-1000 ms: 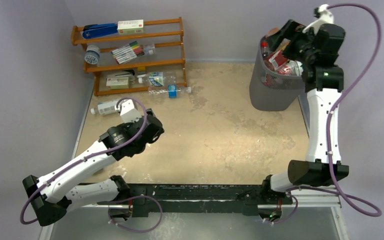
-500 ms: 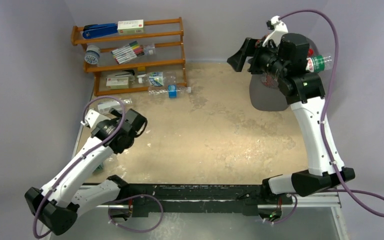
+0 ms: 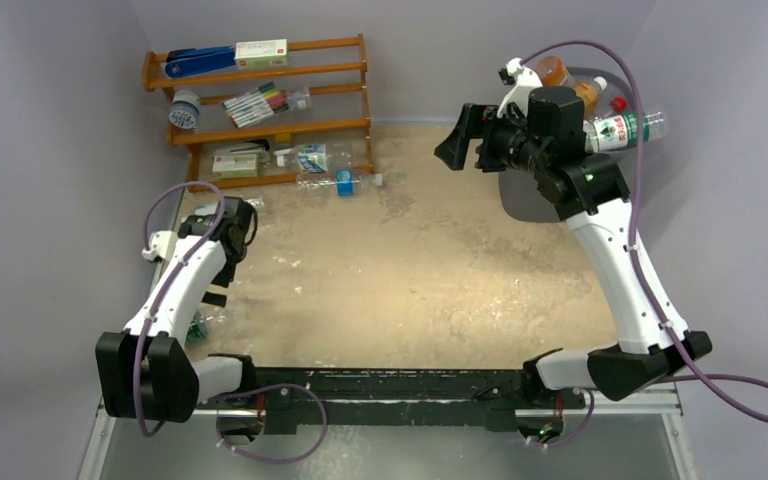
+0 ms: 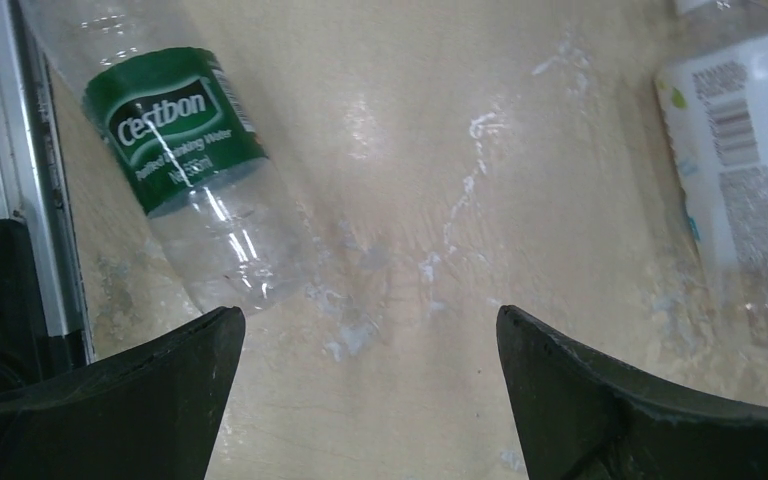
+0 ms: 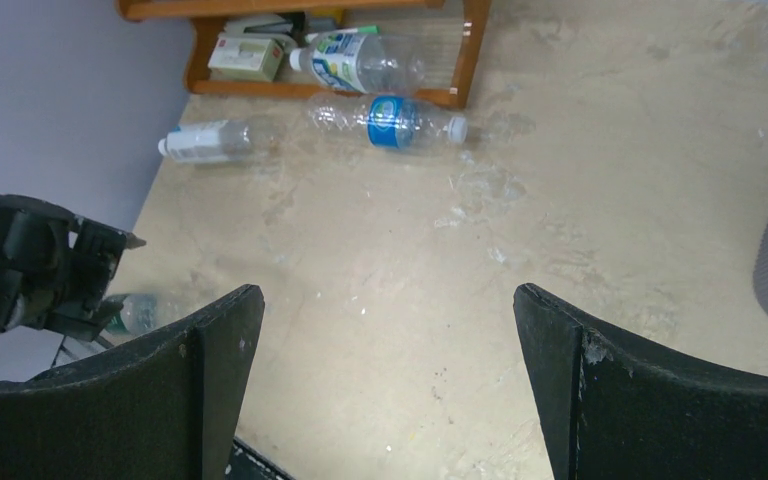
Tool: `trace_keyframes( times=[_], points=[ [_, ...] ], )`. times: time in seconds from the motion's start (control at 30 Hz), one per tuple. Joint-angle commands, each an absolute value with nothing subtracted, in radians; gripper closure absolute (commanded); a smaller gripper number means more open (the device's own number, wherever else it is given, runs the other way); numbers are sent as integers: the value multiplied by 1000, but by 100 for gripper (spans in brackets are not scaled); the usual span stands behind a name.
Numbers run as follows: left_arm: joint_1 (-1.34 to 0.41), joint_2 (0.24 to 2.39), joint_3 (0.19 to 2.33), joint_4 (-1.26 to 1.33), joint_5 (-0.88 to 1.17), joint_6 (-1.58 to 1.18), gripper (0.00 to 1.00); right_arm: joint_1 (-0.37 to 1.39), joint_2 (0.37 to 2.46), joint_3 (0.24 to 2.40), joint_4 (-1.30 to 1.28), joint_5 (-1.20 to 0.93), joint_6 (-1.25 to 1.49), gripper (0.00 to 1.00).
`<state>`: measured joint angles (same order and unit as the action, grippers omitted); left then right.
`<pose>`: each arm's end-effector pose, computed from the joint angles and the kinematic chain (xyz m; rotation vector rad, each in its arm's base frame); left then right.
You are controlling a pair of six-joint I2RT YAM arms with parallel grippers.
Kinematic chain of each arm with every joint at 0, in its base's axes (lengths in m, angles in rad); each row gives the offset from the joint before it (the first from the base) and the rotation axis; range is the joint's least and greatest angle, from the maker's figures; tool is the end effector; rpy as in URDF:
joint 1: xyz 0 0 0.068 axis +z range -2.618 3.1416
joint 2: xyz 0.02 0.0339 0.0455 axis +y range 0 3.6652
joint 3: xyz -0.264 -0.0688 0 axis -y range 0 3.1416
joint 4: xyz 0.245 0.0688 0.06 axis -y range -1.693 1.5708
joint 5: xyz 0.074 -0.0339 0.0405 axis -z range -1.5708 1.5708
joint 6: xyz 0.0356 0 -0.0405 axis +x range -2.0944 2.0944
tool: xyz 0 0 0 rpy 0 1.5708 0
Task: Put the plastic bottles in the bin
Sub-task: Pick up the plastic bottle from the corner of the board.
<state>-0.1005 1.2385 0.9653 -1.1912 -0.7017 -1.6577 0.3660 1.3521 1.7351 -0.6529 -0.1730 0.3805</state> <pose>0.1980 0.0031 0.2541 -1.7861 1.7413 0.4799 0.2524 0.1033 0.4893 -0.1108 1.8882 0.6761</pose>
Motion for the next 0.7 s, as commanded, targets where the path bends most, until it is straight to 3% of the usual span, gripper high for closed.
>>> trace_keyframes(
  times=[0.0, 0.37, 0.67],
  points=[
    [-12, 1195, 920, -1173, -664, -1665, 3, 389, 1314, 1711, -634, -161, 380, 3],
    [261, 1203, 782, -1069, -592, -1555, 5, 438, 1318, 1657, -612, -155, 394, 3],
    [321, 1233, 725, -1012, -558, -1546, 8, 452, 1319, 1632, -595, -154, 404, 3]
  ],
)
